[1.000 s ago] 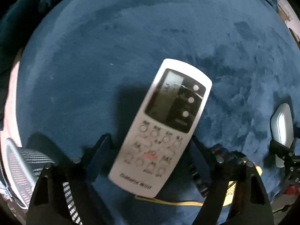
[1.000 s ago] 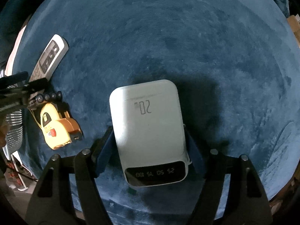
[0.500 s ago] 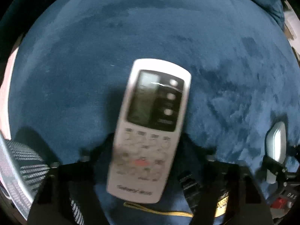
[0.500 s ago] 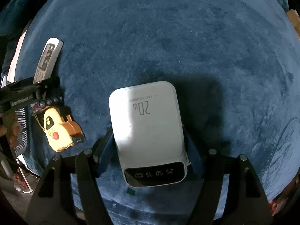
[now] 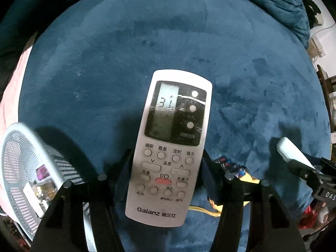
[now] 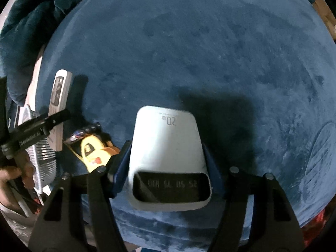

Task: Organize rigid objects
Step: 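Carry the remote with the left tool toward the basket while the right tool carries the power bank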

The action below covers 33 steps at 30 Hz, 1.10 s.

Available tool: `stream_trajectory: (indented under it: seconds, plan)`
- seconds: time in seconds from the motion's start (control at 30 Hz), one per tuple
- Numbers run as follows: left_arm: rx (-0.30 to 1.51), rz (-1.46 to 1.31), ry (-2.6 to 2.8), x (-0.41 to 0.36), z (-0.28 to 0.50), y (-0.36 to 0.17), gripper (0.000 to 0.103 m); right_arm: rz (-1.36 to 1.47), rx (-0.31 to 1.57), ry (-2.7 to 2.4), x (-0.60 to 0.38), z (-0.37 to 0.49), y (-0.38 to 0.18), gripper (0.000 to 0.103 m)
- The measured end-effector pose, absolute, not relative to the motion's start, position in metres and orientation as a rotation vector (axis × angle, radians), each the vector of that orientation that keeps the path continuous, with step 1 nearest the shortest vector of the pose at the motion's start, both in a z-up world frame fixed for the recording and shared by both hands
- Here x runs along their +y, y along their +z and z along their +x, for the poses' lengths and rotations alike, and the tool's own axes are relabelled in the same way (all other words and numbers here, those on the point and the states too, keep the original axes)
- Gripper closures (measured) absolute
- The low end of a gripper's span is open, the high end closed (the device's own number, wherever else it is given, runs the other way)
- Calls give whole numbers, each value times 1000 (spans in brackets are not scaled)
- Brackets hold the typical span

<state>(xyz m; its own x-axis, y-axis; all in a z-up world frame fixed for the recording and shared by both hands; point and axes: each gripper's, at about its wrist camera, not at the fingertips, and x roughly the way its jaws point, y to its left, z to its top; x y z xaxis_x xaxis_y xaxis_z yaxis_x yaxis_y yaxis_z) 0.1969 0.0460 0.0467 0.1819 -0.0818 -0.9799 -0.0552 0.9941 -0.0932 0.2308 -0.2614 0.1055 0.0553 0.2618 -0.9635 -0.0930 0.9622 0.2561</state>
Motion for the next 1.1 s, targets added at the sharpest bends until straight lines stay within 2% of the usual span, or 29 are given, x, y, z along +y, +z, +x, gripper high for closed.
stream_trajectory:
  seconds: [0.53,1.1]
  plan:
    - [1251,-190,23,84,152,112,40,163,1467,370,-226,205,132,37]
    - [1245,-320,254,211,75,113,40,52,1422,628,-76,172,170,37]
